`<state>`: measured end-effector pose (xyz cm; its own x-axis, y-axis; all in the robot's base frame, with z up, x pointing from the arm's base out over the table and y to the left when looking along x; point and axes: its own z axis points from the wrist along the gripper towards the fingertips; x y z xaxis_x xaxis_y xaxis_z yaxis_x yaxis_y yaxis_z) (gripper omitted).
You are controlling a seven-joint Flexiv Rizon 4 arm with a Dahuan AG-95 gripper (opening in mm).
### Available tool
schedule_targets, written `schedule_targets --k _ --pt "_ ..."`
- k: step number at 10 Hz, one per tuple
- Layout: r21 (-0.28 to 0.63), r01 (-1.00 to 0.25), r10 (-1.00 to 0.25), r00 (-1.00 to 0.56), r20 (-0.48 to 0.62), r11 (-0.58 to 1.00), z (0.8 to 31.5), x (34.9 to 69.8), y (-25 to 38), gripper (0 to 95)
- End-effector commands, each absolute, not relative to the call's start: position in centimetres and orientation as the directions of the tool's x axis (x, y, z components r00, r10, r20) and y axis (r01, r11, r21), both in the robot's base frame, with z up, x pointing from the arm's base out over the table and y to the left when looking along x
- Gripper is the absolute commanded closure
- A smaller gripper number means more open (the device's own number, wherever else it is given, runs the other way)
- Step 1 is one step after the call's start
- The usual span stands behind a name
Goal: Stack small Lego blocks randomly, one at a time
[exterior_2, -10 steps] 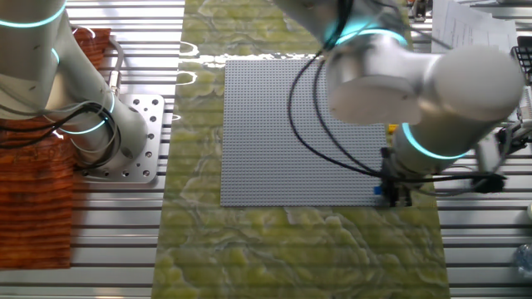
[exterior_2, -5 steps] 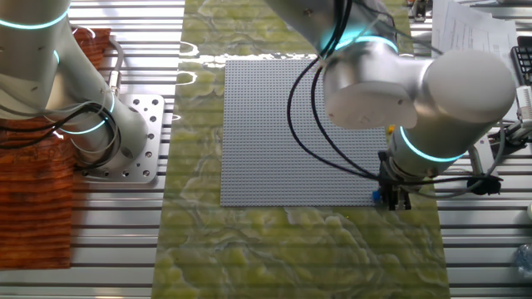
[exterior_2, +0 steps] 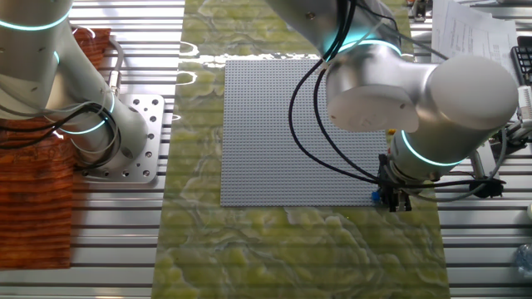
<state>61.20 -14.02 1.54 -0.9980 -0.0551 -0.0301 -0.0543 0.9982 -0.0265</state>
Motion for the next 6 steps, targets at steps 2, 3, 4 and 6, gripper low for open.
schedule_targets --k 2,3,4,6 --pt "-0.027 -0.050 -0.051 -0.998 -0.030 0.998 1.30 61.20 -14.01 95.0" --pt "-0.028 -0.048 -0.049 -0.998 -0.028 0.998 1.32 61.19 -14.06 95.0" --pt "-0.028 -0.049 -0.050 -0.998 -0.028 0.998 1.36 61.16 -14.14 95.0" --pt "-0.022 -0.056 -0.057 -0.998 -0.029 0.998 1.61 60.97 -14.72 95.0"
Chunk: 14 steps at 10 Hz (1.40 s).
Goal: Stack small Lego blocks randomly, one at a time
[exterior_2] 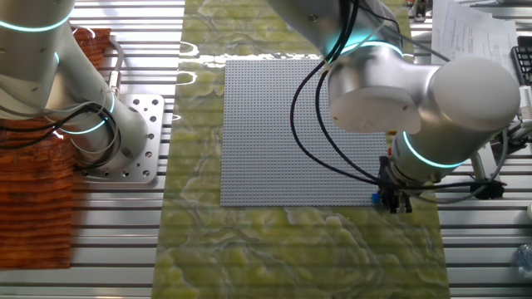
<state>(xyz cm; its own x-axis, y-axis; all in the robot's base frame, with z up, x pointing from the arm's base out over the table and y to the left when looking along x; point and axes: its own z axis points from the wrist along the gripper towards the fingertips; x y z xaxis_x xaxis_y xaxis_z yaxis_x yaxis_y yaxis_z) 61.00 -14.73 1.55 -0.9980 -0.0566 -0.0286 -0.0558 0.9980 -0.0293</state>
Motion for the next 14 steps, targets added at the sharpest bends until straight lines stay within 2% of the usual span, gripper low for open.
schedule_targets --k 1,14 --pt "-0.020 -0.053 -0.053 -0.998 -0.029 0.998 1.57 60.97 -14.72 95.0" --pt "-0.008 -0.018 -0.018 -1.000 -0.023 1.000 1.09 61.36 -14.53 95.0"
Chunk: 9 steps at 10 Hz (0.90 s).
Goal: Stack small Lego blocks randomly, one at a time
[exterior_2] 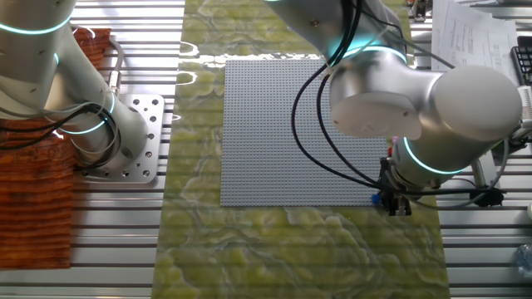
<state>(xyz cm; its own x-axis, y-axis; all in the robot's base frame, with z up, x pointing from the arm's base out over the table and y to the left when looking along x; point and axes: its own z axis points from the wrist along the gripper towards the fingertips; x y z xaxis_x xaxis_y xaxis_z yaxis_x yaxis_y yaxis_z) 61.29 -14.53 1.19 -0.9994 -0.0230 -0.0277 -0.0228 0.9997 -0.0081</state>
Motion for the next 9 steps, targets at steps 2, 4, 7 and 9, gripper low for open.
schedule_targets --k 2,4,7,9 --pt "0.000 -0.012 -0.012 -1.000 -0.023 1.000 1.05 61.36 -14.52 95.0" --pt "0.003 -0.010 -0.010 -1.000 -0.016 1.000 1.06 61.35 -14.52 95.0" --pt "0.008 -0.003 -0.003 -1.000 -0.001 1.000 0.93 61.36 -14.50 95.0" --pt "0.003 -0.003 -0.003 -1.000 -0.002 1.000 0.47 61.38 -14.50 95.0"
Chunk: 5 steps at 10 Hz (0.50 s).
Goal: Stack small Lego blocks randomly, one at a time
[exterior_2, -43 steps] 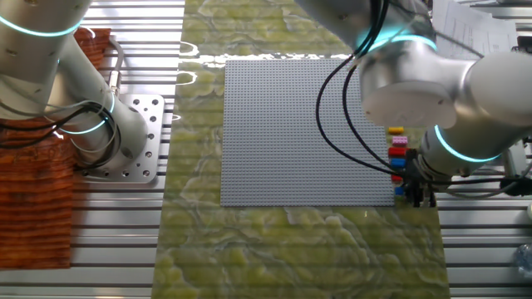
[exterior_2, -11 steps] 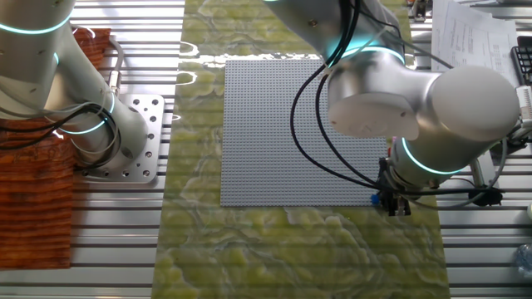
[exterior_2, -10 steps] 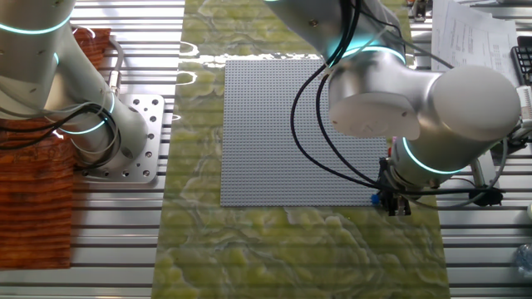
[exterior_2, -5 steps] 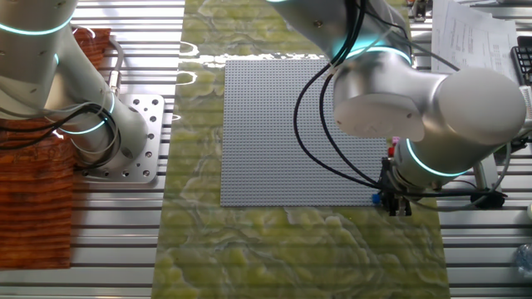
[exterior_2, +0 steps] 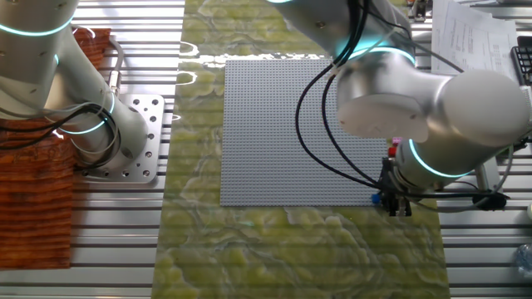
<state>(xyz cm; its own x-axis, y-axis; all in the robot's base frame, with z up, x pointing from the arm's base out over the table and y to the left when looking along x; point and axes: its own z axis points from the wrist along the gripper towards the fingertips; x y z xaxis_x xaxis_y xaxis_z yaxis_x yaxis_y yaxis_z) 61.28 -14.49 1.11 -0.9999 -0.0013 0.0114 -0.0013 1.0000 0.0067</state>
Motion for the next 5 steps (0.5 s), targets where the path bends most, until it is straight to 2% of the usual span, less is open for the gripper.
schedule_targets --k 1,5 --pt "0.004 -0.002 -0.002 -1.000 -0.002 1.000 0.37 61.39 -14.50 95.0" --pt "-0.009 -0.008 -0.008 -1.000 -0.006 1.000 1.08 61.38 -14.51 95.0"
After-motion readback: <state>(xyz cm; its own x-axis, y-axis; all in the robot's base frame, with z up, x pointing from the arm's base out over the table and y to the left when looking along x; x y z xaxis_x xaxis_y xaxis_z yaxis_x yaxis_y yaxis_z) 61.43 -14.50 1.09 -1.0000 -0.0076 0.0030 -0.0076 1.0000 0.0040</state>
